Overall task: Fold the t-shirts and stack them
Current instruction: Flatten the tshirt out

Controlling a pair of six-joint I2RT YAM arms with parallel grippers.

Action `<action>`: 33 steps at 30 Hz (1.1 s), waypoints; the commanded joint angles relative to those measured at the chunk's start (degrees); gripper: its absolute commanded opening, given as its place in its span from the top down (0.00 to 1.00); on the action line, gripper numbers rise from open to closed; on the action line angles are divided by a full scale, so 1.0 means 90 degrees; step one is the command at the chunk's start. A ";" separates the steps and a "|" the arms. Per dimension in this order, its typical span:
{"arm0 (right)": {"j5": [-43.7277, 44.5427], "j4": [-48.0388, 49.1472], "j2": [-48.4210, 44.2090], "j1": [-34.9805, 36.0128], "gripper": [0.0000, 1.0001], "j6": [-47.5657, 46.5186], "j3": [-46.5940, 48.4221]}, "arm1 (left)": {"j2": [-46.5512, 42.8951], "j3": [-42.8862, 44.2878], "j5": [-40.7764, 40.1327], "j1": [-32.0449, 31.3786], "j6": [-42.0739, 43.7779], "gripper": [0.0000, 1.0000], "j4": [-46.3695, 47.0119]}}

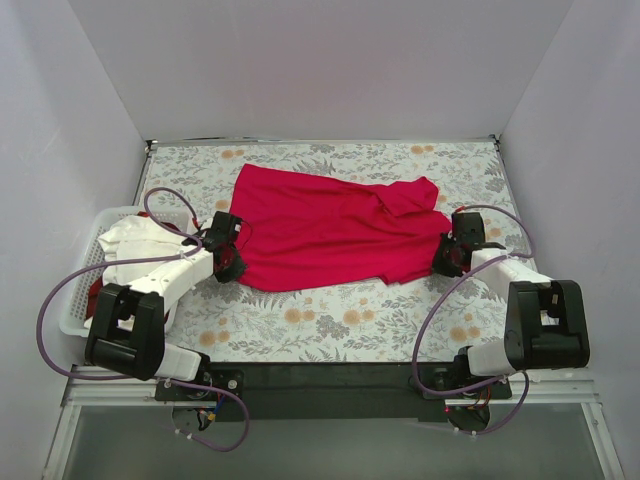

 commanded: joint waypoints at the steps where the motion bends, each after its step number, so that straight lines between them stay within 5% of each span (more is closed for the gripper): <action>1: 0.0308 -0.0416 -0.0127 -0.0018 0.99 -0.0119 0.0186 | -0.0220 0.0263 -0.0150 0.0016 0.0131 1.00 0.0044; 11: 0.2788 -0.3375 -0.1142 -0.0028 0.98 -0.0589 0.1632 | -0.0093 0.0967 -0.0814 0.0075 0.0414 1.00 -0.0006; 16: 0.3063 -0.3622 -0.1309 -0.0028 0.77 -0.0666 0.1720 | -0.0074 0.0665 -0.0795 0.0075 0.0424 1.00 0.0102; 24: 0.0955 -0.2431 -0.0685 0.0459 0.53 -0.1126 0.1925 | -0.0093 0.0635 -0.0902 0.0075 0.0414 1.00 0.0170; 33: 0.0046 -0.1075 0.1170 0.0919 0.51 -0.0911 0.2188 | -0.0025 0.0625 -0.1010 0.0084 0.0424 1.00 0.0219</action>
